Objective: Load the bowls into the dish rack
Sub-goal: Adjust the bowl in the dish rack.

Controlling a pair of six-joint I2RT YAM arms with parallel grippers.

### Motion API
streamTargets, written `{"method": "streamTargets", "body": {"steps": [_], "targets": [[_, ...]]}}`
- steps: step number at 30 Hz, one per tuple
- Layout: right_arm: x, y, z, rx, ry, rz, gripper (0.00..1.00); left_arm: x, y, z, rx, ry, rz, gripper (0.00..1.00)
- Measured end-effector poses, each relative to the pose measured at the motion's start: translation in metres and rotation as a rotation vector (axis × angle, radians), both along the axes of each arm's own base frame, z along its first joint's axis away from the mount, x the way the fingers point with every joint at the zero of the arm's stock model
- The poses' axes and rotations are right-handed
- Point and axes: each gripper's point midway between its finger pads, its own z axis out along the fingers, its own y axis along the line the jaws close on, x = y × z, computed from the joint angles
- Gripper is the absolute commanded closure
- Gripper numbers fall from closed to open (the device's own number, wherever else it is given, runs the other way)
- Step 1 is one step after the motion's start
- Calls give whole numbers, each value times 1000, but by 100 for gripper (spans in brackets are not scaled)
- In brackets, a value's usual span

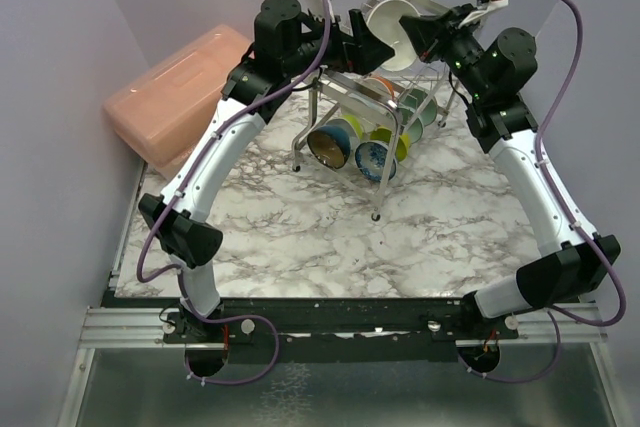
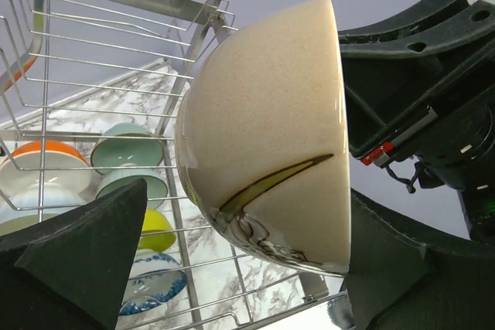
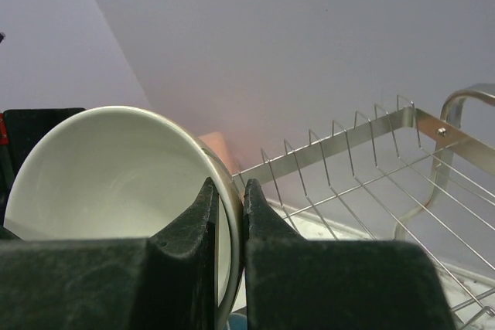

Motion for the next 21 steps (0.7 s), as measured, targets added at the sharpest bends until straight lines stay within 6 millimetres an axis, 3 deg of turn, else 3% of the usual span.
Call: {"method": "streamTargets", "body": {"steps": [7, 10, 12, 21], "targets": [[-8, 4, 10, 9, -55, 36, 99, -10, -2, 10, -55, -2, -90, 14], [-10, 7, 11, 12, -60, 55, 100, -17, -6, 15, -88, -1, -154, 24], [-11, 8, 12, 16, -60, 65, 100, -21, -7, 18, -100, -7, -183, 34], [-11, 8, 11, 15, -59, 65, 98, -20, -10, 19, -138, -6, -203, 100]]}}
